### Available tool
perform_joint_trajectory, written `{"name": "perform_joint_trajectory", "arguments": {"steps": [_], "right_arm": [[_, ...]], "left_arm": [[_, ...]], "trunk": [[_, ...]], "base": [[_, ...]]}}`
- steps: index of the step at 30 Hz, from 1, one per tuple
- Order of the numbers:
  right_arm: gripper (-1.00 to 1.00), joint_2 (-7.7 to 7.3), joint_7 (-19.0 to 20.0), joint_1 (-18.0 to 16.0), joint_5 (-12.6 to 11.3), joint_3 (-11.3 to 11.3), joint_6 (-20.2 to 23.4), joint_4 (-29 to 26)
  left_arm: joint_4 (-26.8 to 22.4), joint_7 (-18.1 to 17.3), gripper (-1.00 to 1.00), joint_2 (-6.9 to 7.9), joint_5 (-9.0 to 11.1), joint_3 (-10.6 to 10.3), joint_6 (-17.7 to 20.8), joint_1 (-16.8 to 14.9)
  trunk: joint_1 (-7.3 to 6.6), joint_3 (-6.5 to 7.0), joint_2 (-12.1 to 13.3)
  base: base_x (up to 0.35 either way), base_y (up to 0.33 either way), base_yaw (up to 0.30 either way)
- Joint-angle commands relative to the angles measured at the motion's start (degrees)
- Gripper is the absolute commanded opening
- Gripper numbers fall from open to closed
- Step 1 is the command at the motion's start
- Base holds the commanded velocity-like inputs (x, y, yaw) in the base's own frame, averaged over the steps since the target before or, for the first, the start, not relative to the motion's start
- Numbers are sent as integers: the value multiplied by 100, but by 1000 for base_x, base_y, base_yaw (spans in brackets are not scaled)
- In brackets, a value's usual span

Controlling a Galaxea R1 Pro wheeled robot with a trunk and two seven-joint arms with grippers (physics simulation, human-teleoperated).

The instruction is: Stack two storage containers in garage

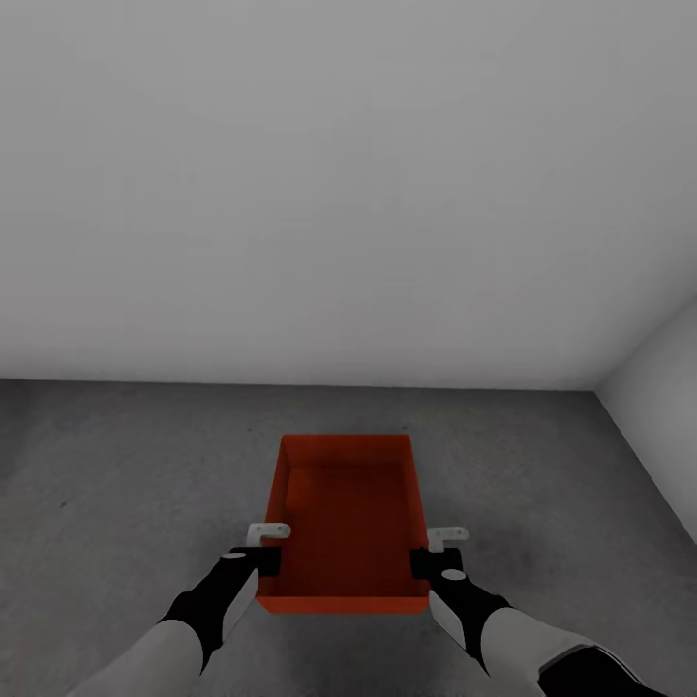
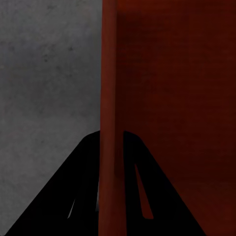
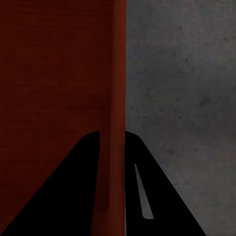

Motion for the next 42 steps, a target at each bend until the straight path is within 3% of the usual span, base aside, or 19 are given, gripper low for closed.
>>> {"name": "perform_joint_trajectory", "arguments": {"steps": [1,32,42], "right_arm": [[-100,-6,7,-2,-41,-74,-22,-4],[-100,1,7,-2,-42,-70,-22,3],[-100,-7,7,-2,-42,-77,-22,5]], "left_arm": [[-16,73,-100,174,39,316,37,-4],[-22,79,-100,180,39,316,37,-4],[-22,79,-100,174,39,316,37,-4]], "trunk": [[0,-5,-4],[0,-5,-4],[0,-5,-4]], "base": [[0,0,0],[0,0,0],[0,0,140]]}}
